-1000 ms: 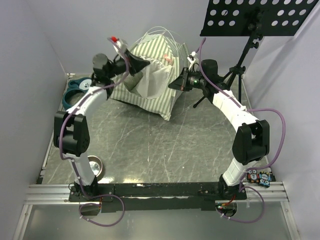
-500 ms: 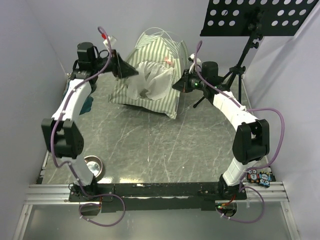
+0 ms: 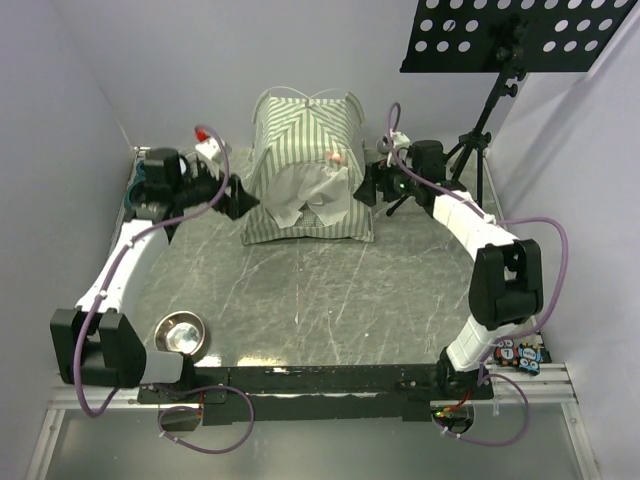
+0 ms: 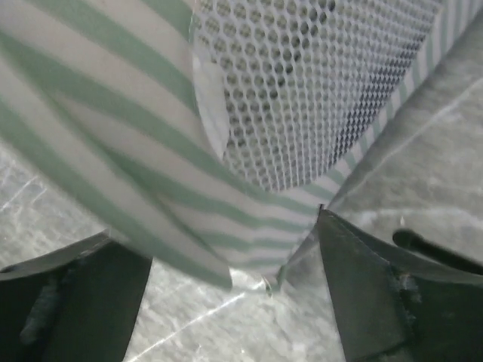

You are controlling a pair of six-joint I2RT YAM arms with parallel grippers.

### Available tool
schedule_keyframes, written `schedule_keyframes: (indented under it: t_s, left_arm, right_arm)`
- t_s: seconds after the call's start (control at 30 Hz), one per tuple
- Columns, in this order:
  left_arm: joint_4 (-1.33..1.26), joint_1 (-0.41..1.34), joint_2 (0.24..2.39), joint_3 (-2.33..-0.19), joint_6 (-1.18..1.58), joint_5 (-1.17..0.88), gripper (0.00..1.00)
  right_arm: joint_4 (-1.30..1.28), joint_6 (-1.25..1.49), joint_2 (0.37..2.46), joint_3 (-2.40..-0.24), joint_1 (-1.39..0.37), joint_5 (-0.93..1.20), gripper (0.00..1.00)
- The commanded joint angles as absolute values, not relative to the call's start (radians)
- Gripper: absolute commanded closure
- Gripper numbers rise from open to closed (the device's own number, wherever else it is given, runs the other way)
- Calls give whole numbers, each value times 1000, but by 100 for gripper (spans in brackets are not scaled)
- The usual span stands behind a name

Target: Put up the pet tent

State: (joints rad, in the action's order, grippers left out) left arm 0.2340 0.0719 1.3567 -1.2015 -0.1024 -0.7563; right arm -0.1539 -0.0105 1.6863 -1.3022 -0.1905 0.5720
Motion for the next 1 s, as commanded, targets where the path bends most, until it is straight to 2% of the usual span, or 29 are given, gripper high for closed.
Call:
schedule_keyframes:
  t_s: [0.0, 0.07, 0.13, 0.3, 0.4, 0.57, 0.77, 0.9, 0.97]
  left_arm:
    - [120, 81, 1258, -1085, -170, -654, 0]
    - [222, 68, 1258, -1142, -201, -626, 0]
    - [428, 42, 1282, -1237, -288, -634, 0]
    - [1145, -61, 1293, -1365, -798, -672, 0]
    - [1379, -121, 1269, -1309, -1003, -592, 0]
    - [1330, -190, 1171, -988, -1215, -347, 2]
    - [1125, -196, 1175, -789, -1236, -256, 6]
    - [1010, -196, 1239, -732, -1201, -256, 15]
    - [964, -196, 1267, -710, -1192, -247, 22]
  right_arm:
    - [-187, -43, 1543, -1252, -179, 580, 4]
    - [-227, -70, 1494, -1230, -179, 566, 1]
    - [-283, -109, 1447, -1226, -178, 558, 0]
    - [-434, -196, 1362, -1232, -179, 647, 0]
    - [-485, -221, 1339, -1209, -183, 679, 0]
    - [-517, -244, 1330, -1181, -204, 683, 0]
    - [-525, -149, 1362, -1186, -213, 569, 0]
    - [-540, -152, 1352, -1190, -213, 574, 0]
    - [-543, -161, 1342, -1189, -213, 586, 0]
